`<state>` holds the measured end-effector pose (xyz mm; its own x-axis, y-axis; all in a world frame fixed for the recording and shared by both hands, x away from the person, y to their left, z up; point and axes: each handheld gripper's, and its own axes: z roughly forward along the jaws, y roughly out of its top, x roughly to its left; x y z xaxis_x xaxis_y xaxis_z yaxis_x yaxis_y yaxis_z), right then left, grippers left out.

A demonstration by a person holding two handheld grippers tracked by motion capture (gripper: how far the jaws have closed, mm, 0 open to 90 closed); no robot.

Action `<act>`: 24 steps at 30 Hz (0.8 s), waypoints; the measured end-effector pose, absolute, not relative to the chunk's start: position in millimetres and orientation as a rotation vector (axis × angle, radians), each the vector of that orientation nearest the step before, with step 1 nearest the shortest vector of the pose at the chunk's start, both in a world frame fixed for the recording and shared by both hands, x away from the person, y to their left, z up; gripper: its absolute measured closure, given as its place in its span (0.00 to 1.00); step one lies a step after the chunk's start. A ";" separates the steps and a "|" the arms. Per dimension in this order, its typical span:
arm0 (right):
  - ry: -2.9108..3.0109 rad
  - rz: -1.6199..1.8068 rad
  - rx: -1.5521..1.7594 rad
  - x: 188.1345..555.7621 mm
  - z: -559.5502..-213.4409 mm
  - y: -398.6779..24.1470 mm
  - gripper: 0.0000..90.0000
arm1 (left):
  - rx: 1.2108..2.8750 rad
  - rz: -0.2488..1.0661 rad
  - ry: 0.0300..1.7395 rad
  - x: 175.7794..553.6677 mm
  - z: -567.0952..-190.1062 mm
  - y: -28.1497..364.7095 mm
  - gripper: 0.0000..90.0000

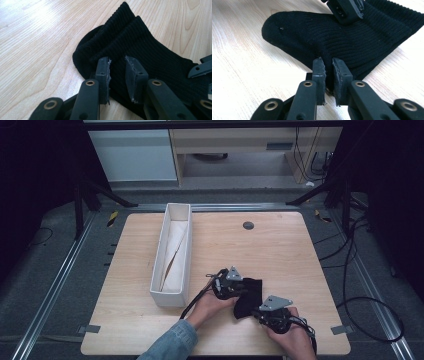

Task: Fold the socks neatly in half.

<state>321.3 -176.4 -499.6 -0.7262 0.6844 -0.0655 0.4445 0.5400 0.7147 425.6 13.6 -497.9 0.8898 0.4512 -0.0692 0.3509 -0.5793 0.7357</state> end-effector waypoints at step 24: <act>2.424 1.066 0.841 305.0 -469.4 -169.6 0.95 | 2.272 0.137 0.495 406.2 -497.7 22.1 0.83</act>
<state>305.0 -169.6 -469.4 -0.7573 0.6475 -0.0852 0.3749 0.5378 0.7551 406.2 22.1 -497.7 0.9181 0.3922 -0.0575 0.3069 -0.6115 0.7293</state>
